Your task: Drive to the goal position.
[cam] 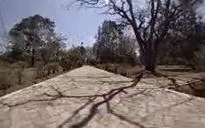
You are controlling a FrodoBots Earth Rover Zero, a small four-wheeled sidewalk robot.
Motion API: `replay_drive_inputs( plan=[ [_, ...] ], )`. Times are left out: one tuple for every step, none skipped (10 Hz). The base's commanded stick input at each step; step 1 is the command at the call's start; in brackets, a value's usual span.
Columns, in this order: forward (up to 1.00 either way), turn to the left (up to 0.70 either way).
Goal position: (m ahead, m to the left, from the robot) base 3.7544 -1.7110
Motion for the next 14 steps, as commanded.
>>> replay_drive_inputs(
  plan=[
    [0.85, -0.30],
    [0.85, -0.30],
    [0.85, -0.30],
    [0.85, -0.29],
    [0.85, -0.28],
    [0.85, -0.28],
    [0.85, -0.28],
    [0.85, -0.28],
    [0.85, -0.28],
    [0.85, -0.13],
    [0.85, -0.02],
    [0.85, 0.00],
    [0.85, 0.00],
    [0.85, 0.00]
  ],
)
